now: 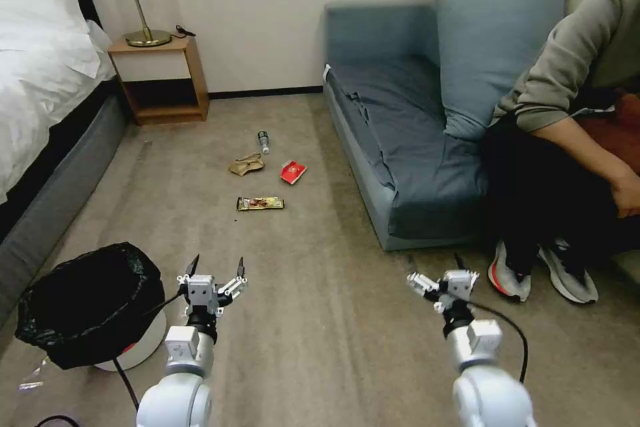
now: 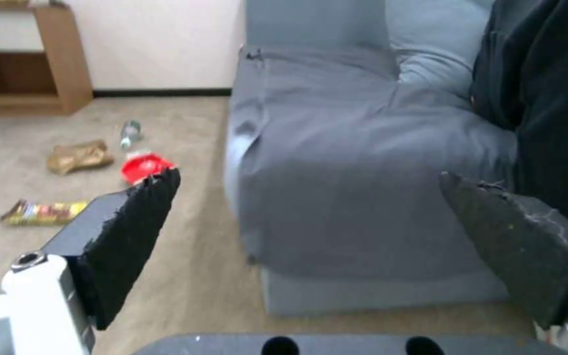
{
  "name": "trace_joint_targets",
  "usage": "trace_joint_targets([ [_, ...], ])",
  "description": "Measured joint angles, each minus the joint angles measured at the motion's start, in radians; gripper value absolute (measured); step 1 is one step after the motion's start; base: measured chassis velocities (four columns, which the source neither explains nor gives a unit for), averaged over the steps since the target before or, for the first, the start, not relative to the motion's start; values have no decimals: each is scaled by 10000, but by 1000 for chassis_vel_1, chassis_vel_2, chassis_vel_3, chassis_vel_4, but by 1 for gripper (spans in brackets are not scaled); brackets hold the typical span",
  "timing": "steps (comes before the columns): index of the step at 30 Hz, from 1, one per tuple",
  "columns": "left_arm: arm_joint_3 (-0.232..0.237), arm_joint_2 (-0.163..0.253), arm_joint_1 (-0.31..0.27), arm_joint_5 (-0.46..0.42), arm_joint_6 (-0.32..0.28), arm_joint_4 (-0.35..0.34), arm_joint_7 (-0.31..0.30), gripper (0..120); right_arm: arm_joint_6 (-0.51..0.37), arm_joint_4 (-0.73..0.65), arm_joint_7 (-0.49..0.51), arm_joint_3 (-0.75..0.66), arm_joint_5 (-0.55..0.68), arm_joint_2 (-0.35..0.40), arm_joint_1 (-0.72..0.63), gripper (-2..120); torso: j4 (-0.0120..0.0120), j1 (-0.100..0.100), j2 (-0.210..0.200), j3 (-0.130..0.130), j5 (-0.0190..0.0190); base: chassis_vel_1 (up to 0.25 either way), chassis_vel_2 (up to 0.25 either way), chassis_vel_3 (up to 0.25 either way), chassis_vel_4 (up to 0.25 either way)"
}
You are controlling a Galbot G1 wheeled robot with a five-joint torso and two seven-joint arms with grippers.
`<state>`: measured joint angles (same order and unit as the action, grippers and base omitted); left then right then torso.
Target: Pick up the trash bin, then pick up the garbage on the floor and place it into the trash bin.
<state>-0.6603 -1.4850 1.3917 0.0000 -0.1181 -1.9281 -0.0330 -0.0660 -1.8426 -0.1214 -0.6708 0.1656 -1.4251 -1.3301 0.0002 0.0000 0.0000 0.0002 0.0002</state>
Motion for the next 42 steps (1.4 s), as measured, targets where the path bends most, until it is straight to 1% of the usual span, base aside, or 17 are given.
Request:
trace_joint_targets([
  [1,0,0,0,0,0,0,0,99,0,0,0,0,0,0,0,100,0,0,0,0,0,0,0,0,0],
  [4,-621,50,-933,-16,-650,310,-125,99,-174,402,-358,31,511,119,542,100,1,1,-2,3,0,0,0,0,0],
  [9,-843,85,-1323,-75,-1161,391,-221,99,-175,462,-372,105,532,116,550,100,-1,1,-2,1,-5,0,0,0,0],
  [19,-629,8,-1039,0,-1172,269,-138,99,269,563,-678,519,715,167,423,100,-2,0,-1,-1,-3,0,0,0,0],
  [25,-679,-31,-519,-151,-1209,20,-138,99,882,894,-1271,1004,741,175,396,100,-2,0,-1,-1,-2,0,0,0,0],
  [27,-687,-15,-380,-272,-1363,-126,-182,99,864,924,-1303,1124,747,238,436,100,-2,0,-1,-1,-1,0,0,0,0],
  [30,-778,131,-4,-821,-2237,-628,-630,99,869,1132,-1261,1407,632,380,565,100,-3,0,-1,-1,-1,0,0,0,0],
  [31,-778,131,-4,-821,-2237,-628,-630,99,869,1132,-1261,1407,632,380,565,100,-3,0,-1,-1,-1,0,0,0,0],
  [32,-876,179,166,-1353,-2880,-924,-1027,99,871,1174,-1229,1453,647,406,557,100,-2,0,-1,-1,-2,0,0,0,0],
  [33,-876,179,166,-1353,-2880,-924,-1027,99,871,1174,-1229,1453,647,406,557,100,-2,0,-1,-1,-2,0,0,0,0],
  [35,-1083,177,450,-2348,-3859,-1623,-2308,100,982,1420,-1169,1540,598,419,586,100,-2,0,0,-2,0,0,0,0,0],
  [37,-1134,127,505,-2582,-4084,-1888,-2659,100,983,1448,-1141,1561,593,424,603,100,-1,0,-1,-1,-1,0,0,0,0],
  [38,-1208,-22,585,-3118,-4528,-2573,-3479,100,968,1476,-1087,1625,607,476,675,100,-1,0,1,-2,-2,0,0,0,0],
  [39,-1208,-22,585,-3118,-4528,-2573,-3479,100,968,1476,-1087,1625,607,476,675,100,-1,0,1,-2,-2,0,0,0,0],
  [40,-1258,-271,539,-3467,-4836,-3136,-4435,100,1006,1551,-1046,1670,545,489,750,100,-1,0,1,-3,2,0,0,0,0],
  [41,-1314,-427,453,-3583,-4893,-3267,-4948,100,1065,1572,-1010,1695,485,463,755,100,-1,0,1,-2,1,0,0,0,0],
  [42,-1314,-427,453,-3583,-4893,-3267,-4948,100,1065,1572,-1010,1695,485,463,755,100,-1,0,1,-2,1,0,0,0,0],
])
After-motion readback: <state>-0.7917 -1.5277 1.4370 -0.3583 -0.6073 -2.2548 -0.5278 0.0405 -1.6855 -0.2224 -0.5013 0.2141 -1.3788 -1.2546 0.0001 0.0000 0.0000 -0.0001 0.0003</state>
